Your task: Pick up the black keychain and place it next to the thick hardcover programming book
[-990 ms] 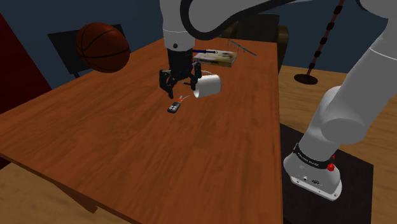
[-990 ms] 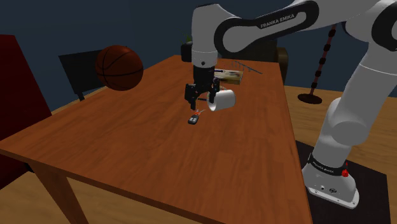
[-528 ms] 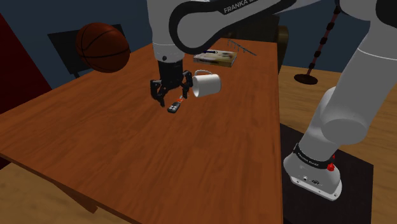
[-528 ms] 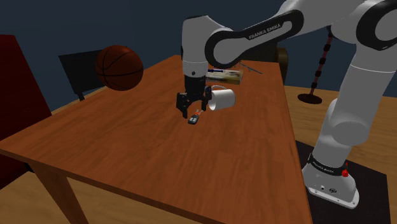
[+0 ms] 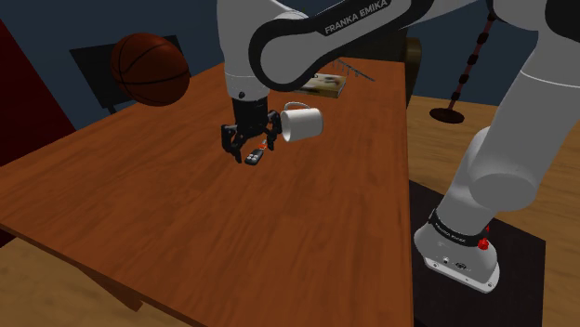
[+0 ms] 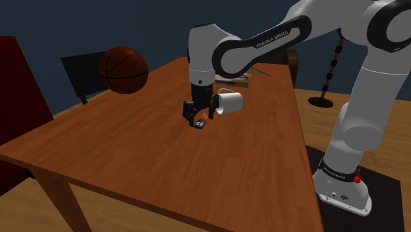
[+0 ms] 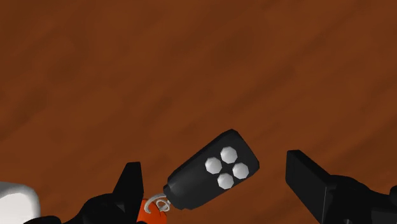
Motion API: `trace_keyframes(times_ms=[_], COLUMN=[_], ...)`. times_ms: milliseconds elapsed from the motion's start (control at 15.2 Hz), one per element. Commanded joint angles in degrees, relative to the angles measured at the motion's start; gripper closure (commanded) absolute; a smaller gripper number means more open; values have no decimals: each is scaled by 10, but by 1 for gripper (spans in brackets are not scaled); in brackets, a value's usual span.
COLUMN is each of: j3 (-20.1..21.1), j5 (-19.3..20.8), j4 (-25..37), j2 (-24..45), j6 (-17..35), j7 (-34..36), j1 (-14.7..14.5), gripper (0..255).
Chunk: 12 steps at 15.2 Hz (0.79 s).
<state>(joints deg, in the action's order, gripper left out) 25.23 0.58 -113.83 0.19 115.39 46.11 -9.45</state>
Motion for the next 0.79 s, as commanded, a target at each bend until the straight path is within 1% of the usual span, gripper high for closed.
trace_keyframes(times_ms=[0,66,132,726], j3=[0,0,0,0], j5=[0,0,0,0], j4=[0,0,0,0], j2=[0,0,0,0], j6=[0,0,0,0], j7=[0,0,0,0], j1=[0,0,0,0], gripper=[0,0,255,255])
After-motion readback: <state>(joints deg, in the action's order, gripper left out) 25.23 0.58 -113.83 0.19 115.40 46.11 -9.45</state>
